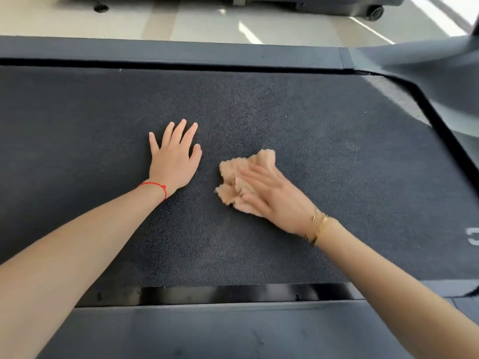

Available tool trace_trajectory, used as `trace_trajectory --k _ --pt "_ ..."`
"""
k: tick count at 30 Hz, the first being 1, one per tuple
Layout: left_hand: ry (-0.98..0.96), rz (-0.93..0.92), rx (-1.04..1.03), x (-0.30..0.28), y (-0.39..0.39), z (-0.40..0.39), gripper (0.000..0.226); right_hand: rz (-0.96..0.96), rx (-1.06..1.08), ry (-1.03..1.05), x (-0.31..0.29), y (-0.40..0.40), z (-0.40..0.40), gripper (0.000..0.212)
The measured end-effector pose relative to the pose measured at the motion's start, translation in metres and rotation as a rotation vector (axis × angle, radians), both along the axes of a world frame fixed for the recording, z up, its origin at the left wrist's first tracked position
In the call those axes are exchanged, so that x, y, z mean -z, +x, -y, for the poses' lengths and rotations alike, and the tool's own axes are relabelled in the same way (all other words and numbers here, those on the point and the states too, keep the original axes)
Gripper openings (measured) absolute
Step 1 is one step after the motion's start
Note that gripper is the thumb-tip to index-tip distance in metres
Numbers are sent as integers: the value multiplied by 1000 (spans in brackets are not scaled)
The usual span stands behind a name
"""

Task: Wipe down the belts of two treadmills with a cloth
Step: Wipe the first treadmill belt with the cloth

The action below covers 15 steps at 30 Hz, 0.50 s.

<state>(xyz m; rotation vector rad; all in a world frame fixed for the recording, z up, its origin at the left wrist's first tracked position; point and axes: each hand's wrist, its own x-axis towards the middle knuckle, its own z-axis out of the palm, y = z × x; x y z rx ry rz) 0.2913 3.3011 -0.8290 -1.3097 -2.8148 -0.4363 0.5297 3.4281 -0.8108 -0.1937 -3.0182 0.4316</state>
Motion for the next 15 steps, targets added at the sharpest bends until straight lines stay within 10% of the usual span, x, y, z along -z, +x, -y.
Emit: trace_trajectory --k 15 --pt "-12 -8 4 1 -1 -1 55 -33 -198 -88 -6 51 79 51"
